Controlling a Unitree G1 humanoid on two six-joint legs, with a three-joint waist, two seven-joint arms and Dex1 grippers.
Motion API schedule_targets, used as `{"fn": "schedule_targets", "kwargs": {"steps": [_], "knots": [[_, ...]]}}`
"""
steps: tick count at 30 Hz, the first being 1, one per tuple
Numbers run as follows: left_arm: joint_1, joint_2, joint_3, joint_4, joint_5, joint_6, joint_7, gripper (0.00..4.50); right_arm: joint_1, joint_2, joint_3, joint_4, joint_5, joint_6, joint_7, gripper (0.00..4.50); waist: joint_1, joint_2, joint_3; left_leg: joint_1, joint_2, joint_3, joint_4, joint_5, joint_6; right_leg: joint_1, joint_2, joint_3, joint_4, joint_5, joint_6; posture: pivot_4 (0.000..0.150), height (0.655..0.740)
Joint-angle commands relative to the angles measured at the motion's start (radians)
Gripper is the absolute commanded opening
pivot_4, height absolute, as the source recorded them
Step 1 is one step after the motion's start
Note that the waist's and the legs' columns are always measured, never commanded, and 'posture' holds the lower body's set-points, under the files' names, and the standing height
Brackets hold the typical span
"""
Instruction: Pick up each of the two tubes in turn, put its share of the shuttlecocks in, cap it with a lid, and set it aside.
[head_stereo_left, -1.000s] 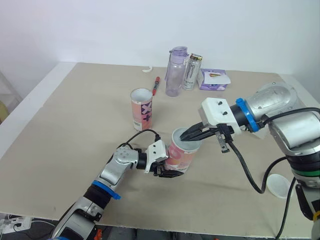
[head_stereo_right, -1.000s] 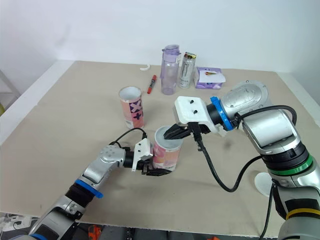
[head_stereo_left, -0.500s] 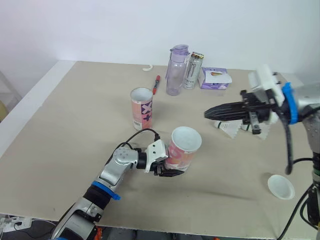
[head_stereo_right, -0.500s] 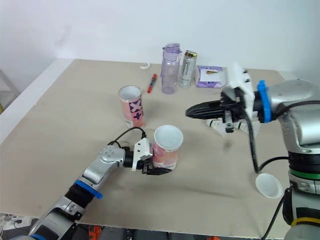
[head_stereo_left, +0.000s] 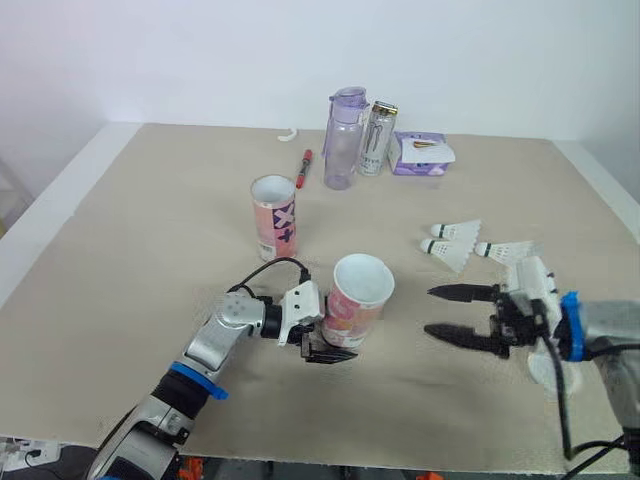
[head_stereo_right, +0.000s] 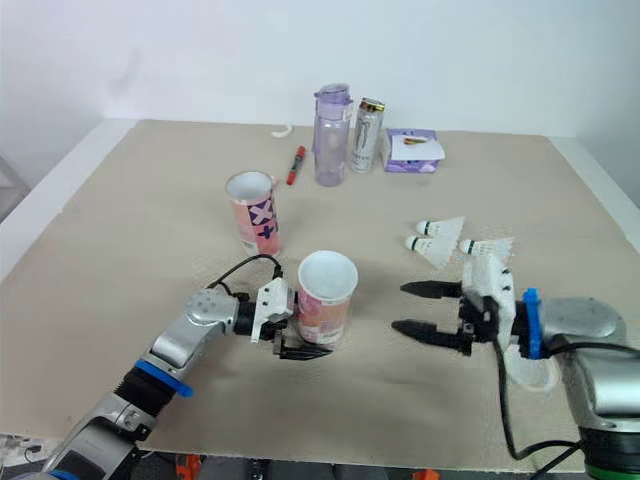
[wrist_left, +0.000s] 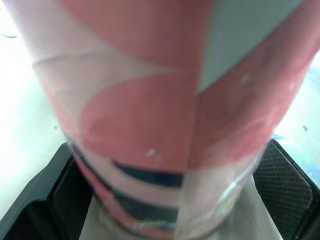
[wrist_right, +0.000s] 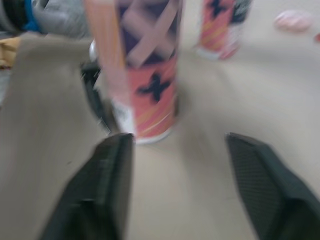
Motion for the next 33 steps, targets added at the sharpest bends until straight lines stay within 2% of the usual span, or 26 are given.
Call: {"fn": "schedule_targets", "kwargs": {"steps": [1, 8, 18, 33], "knots": [[0.018, 0.044, 0.043, -0.09, -0.031, 0.013, -0.005, 4.5, -0.002, 0.049, 0.045, -0.004, -0.024, -0.067, -0.055, 4.38, -0.001, 0.0, 0.0, 0.0, 0.0, 0.0, 0.0, 0.0, 0.0, 0.0, 0.0, 0.0, 0.0, 0.0, 0.0, 0.15, 0.74], [0.091, 0.102, 0.087, -0.197, -0.062, 0.052, 0.019, 4.5, -0.02, 0.133, 0.14, 0.013, -0.074, -0.128, -0.139, 4.38, -0.003, -0.002, 0.002, 0.0, 0.0, 0.0, 0.0, 0.0, 0.0, 0.0, -0.001, 0.0, 0.0, 0.0, 0.0, 0.15, 0.74], [0.2, 0.184, 0.186, -0.358, -0.218, 0.193, 0.012, 4.5, -0.045, 0.2, 0.242, 0.024, -0.098, -0.171, -0.196, 4.38, -0.015, -0.002, 0.002, 0.001, 0.001, 0.001, 0.0, 0.0, 0.0, 0.0, -0.001, 0.0, 0.0, 0.0, -0.001, 0.15, 0.74], [0.247, 0.223, 0.18, -0.422, -0.237, 0.226, 0.022, 4.5, -0.138, 0.28, 0.337, 0.151, -0.169, -0.246, -0.236, 4.38, -0.015, -0.003, 0.003, 0.001, 0.002, 0.001, 0.0, 0.0, 0.0, 0.0, 0.0, 0.0, 0.001, 0.0, -0.002, 0.15, 0.74]]}}
